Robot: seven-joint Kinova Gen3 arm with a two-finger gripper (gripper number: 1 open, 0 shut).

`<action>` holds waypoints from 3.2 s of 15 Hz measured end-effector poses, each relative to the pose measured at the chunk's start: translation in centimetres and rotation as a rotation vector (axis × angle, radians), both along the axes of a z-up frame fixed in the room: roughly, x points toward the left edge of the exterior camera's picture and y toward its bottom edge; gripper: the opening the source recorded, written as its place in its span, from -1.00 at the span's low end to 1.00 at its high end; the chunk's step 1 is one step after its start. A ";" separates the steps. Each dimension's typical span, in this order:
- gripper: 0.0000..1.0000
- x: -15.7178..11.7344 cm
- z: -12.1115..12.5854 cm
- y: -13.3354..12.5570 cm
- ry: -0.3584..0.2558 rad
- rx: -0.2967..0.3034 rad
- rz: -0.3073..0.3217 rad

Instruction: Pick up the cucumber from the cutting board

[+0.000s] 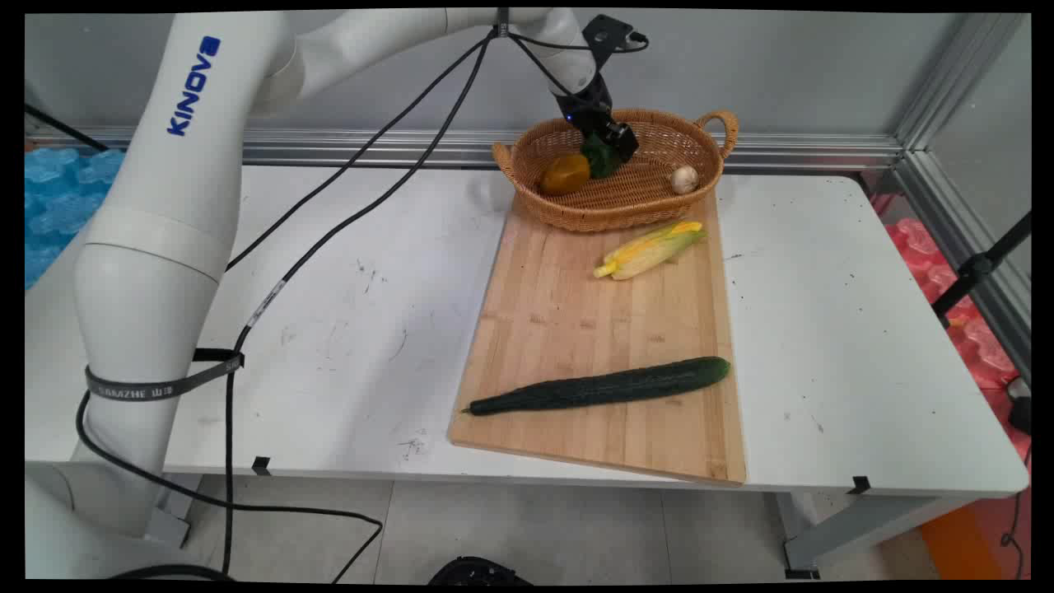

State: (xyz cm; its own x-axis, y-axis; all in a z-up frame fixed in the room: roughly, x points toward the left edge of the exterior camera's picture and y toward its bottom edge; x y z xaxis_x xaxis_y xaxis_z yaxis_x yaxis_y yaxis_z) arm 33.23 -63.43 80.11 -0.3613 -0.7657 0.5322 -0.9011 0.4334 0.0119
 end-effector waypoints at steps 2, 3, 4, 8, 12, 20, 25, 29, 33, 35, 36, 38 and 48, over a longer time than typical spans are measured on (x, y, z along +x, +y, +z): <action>1.00 0.0 0.4 0.0 0.003 -0.009 -0.008; 1.00 0.0 0.7 0.1 0.006 -0.017 -0.013; 1.00 0.1 1.3 0.3 0.012 -0.026 -0.016; 1.00 0.8 3.6 1.5 0.023 -0.058 -0.026; 1.00 1.6 6.8 4.5 0.021 -0.087 -0.074; 1.00 2.5 11.0 12.4 0.004 -0.085 -0.200; 1.00 4.1 13.5 19.1 -0.012 -0.056 -0.315; 1.00 5.0 14.7 23.2 -0.022 -0.030 -0.387; 1.00 5.7 15.7 27.6 -0.033 0.005 -0.485; 1.00 6.0 16.1 29.9 -0.036 0.024 -0.541; 1.00 6.0 16.2 30.7 -0.038 0.032 -0.559; 1.00 6.1 16.3 32.1 -0.038 0.045 -0.590; 1.00 3.4 13.4 38.1 -0.039 0.094 -0.716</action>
